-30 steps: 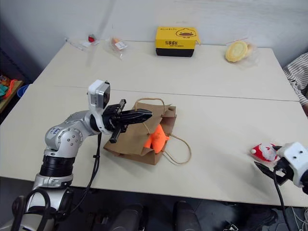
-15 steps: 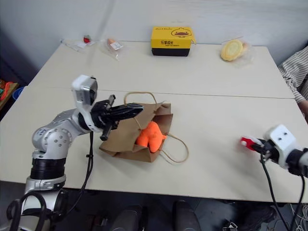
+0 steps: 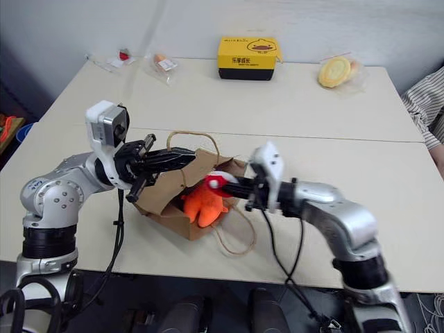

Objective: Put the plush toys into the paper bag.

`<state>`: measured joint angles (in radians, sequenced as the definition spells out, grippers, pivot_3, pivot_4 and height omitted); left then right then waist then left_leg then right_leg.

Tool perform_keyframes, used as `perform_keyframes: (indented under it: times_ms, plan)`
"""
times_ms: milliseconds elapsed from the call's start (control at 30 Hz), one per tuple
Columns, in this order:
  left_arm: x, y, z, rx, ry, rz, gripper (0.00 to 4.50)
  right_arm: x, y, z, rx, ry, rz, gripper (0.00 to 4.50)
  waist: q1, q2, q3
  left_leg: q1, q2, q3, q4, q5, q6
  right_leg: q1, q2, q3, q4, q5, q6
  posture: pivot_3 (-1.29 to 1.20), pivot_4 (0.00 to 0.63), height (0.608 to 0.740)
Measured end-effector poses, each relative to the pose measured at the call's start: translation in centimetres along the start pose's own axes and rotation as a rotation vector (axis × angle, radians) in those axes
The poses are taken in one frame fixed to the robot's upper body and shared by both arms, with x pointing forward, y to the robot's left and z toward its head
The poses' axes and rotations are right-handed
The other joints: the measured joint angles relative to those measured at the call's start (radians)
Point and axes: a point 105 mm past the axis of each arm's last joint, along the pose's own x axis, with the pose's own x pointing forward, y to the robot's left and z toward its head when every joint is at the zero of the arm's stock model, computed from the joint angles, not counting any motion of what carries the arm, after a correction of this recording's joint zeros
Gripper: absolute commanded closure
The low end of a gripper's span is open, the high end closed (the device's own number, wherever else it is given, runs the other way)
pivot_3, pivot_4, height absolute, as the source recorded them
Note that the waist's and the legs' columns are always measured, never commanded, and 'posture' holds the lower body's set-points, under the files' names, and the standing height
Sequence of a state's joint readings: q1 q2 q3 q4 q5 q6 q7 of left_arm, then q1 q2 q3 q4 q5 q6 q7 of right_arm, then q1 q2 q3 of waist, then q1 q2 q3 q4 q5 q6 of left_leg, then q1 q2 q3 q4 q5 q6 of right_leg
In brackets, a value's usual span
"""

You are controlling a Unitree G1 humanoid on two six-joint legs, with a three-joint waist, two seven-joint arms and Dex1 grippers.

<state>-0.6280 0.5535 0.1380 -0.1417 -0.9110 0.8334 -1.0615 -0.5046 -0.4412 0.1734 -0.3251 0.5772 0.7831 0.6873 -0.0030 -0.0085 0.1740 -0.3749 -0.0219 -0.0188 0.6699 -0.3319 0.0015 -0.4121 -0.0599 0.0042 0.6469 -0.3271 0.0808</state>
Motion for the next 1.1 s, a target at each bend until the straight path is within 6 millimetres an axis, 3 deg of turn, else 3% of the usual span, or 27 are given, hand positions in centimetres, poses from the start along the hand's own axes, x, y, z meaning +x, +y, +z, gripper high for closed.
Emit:
perform_keyframes:
  times_ms: [100, 233, 433, 667, 967, 1100]
  plan:
    - [0.0, -0.1, 0.0, -0.008, 0.006, -0.005, 4.50, 1.9, -1.2, -1.1, -0.004, 0.026, -0.067, 4.32, -0.002, 0.000, 0.000, 0.000, 0.000, 0.000, 0.000, 0.000, 0.000, -0.001, 0.000, 0.000, 0.001, 0.000, 0.000, 0.00, 0.150, 0.740]
    - [-0.1, -0.2, 0.0, -0.021, 0.016, -0.013, 4.50, 3.4, -1.9, -0.5, -0.032, -0.005, -0.105, 4.32, -0.008, 0.000, 0.000, 0.000, 0.000, 0.000, 0.000, 0.000, 0.000, -0.001, 0.000, 0.000, 0.003, 0.000, 0.000, 0.00, 0.150, 0.740]
    - [-0.3, -0.4, -0.1, -0.034, 0.023, -0.020, 4.50, 4.8, -2.2, -0.5, 0.096, -0.073, -0.135, 4.32, -0.021, 0.000, 0.000, 0.000, 0.000, 0.000, 0.000, 0.000, 0.000, -0.002, 0.000, 0.000, 0.005, 0.000, 0.000, 0.00, 0.150, 0.740]
    - [-0.3, -0.5, 0.0, -0.026, 0.020, -0.024, 4.50, 3.2, -2.7, 1.6, 0.188, -0.210, -0.115, 4.32, -0.026, 0.000, 0.000, 0.000, 0.000, 0.000, -0.001, 0.000, 0.000, -0.003, 0.000, 0.000, 0.006, 0.000, 0.000, 0.00, 0.150, 0.740]
    - [-0.4, -0.5, 0.0, -0.016, 0.020, -0.023, 4.50, 2.4, -3.3, -0.1, 0.212, -0.153, -0.170, 4.32, -0.027, 0.000, 0.000, 0.000, 0.000, 0.000, -0.002, 0.000, 0.000, -0.004, 0.000, 0.000, 0.006, 0.000, 0.000, 0.00, 0.150, 0.740]
    - [-0.4, -0.5, 0.0, -0.013, 0.019, -0.025, 4.50, 1.6, -4.6, -1.0, 0.200, -0.120, -0.260, 4.32, -0.026, 0.000, 0.000, 0.000, -0.001, 0.001, -0.002, 0.000, 0.000, -0.004, 0.000, 0.001, 0.006, 0.000, 0.000, 0.00, 0.150, 0.740]
